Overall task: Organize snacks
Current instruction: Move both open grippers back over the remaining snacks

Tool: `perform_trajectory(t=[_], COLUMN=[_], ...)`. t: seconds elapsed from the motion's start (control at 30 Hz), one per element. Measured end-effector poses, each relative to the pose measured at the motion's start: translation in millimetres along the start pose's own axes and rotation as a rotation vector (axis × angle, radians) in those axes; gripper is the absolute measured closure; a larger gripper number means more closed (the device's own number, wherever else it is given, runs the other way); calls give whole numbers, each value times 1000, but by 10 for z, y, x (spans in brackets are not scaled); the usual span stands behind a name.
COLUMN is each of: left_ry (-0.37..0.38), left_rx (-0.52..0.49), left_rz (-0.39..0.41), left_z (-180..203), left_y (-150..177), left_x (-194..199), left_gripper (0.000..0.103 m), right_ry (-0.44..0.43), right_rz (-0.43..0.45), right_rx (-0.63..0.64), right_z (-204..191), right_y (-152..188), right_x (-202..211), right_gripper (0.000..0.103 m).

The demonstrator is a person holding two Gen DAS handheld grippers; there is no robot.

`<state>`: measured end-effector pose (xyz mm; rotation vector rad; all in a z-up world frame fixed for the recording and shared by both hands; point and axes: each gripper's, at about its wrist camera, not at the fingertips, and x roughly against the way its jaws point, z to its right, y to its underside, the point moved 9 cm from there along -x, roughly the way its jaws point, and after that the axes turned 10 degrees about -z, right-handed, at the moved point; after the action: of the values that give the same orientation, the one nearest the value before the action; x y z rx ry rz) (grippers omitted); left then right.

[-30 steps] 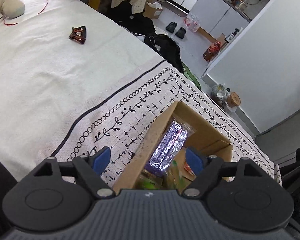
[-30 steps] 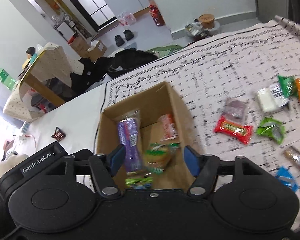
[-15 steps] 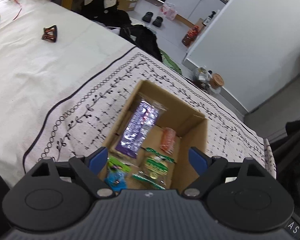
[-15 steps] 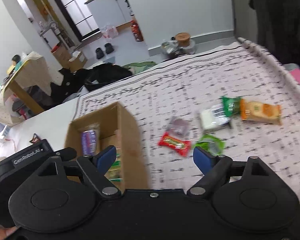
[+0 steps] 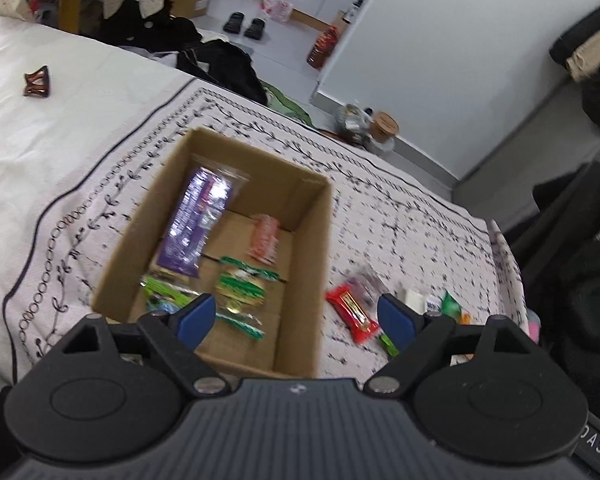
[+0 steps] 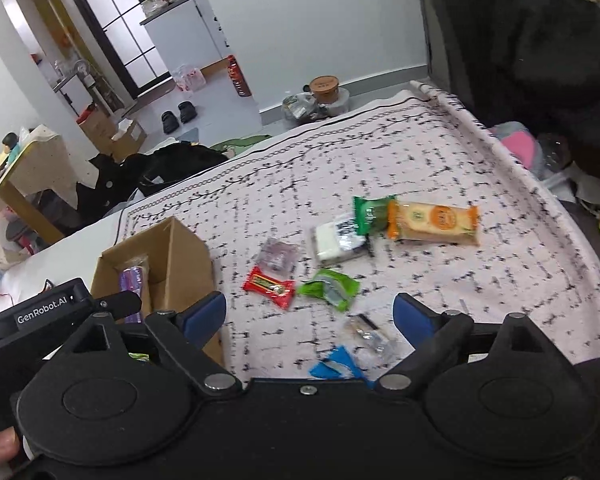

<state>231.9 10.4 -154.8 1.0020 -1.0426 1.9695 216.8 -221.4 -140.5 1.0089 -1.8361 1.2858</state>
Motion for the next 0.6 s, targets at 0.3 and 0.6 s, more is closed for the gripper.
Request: perform_trajectory(t=[0.3, 0.6], left_ry=[13, 37], left_rx=[-63, -152], left_rz=[-14, -48], left_z=[307, 619], left_y=[212, 457], left_x=[-47, -170], left_gripper=[16, 16], right_ry=[6, -4], right_rz=[13, -11], right_rx=[2, -20], right_z=[310, 610], right_y=[15, 94], right_x=[112, 42], right_gripper=[12, 13])
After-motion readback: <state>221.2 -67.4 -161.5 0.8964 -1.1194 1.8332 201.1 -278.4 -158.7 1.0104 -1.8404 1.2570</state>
